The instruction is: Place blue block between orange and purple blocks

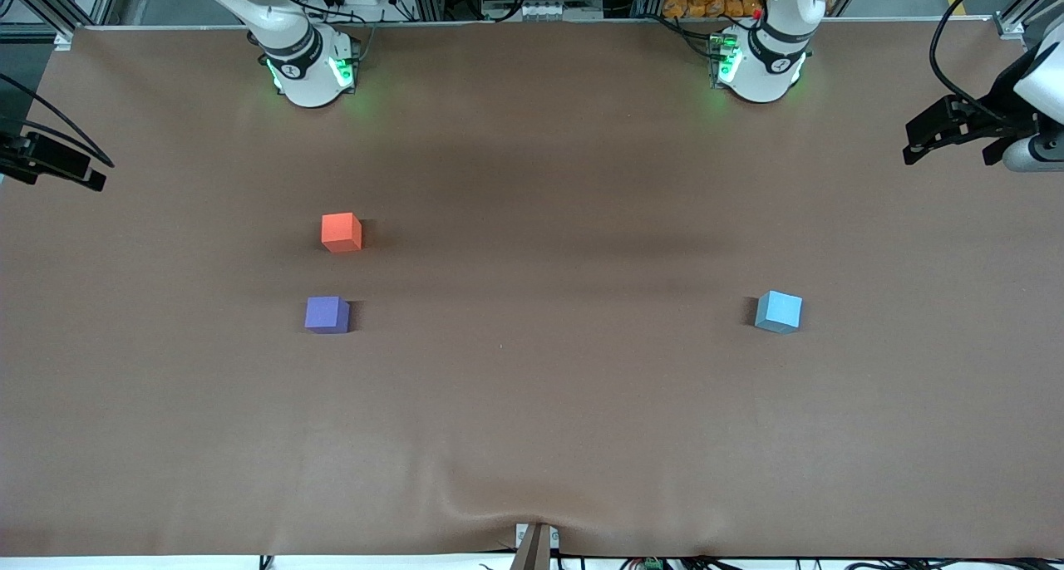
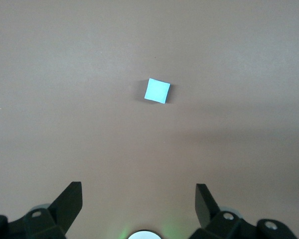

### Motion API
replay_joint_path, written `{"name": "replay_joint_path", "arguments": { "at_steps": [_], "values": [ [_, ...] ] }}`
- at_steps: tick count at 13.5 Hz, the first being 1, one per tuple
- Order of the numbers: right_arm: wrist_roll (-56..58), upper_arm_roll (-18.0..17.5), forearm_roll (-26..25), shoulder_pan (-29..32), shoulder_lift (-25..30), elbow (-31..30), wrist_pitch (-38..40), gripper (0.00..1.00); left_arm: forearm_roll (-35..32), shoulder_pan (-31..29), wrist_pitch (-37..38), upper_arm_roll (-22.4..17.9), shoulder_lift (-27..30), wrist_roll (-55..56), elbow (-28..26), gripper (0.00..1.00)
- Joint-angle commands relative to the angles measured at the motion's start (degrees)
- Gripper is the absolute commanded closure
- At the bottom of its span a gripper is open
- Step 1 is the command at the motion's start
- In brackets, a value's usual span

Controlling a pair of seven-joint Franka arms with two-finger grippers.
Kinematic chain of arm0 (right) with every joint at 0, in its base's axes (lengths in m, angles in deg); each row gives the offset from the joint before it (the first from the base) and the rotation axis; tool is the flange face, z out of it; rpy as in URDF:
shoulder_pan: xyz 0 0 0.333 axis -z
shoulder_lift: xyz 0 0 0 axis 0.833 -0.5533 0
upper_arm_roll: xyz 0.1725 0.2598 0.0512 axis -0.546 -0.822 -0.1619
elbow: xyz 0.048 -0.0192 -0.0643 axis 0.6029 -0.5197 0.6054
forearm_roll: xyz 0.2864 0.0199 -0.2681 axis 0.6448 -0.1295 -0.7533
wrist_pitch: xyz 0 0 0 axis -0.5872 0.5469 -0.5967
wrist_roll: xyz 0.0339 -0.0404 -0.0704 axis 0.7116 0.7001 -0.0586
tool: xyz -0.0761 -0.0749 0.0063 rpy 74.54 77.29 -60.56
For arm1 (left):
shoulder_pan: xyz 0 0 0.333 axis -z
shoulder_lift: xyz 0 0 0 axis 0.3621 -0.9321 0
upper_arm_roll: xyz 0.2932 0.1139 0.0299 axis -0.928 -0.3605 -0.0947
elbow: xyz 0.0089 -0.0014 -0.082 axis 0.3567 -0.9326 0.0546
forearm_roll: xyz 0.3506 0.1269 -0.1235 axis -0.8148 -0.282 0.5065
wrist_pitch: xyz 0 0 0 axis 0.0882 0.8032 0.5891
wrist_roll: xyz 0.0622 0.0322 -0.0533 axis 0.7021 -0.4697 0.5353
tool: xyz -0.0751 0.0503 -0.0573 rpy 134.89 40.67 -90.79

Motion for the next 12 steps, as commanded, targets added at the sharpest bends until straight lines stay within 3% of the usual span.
{"name": "replay_joint_path", "arguments": {
  "at_steps": [1,12],
  "values": [
    [0.1,-1.7,-2.6,1.1,1.1,-1.0,-0.5,0.0,1.1,-0.3,0.2,-0.1,-0.7,-1.1,1.4,0.0],
    [1.5,-1.8,-3.4,-0.8,0.0,-1.3,-2.1,0.0,1.1,-0.4,0.5,-0.2,-1.5,-1.2,0.8,0.0]
  ]
}}
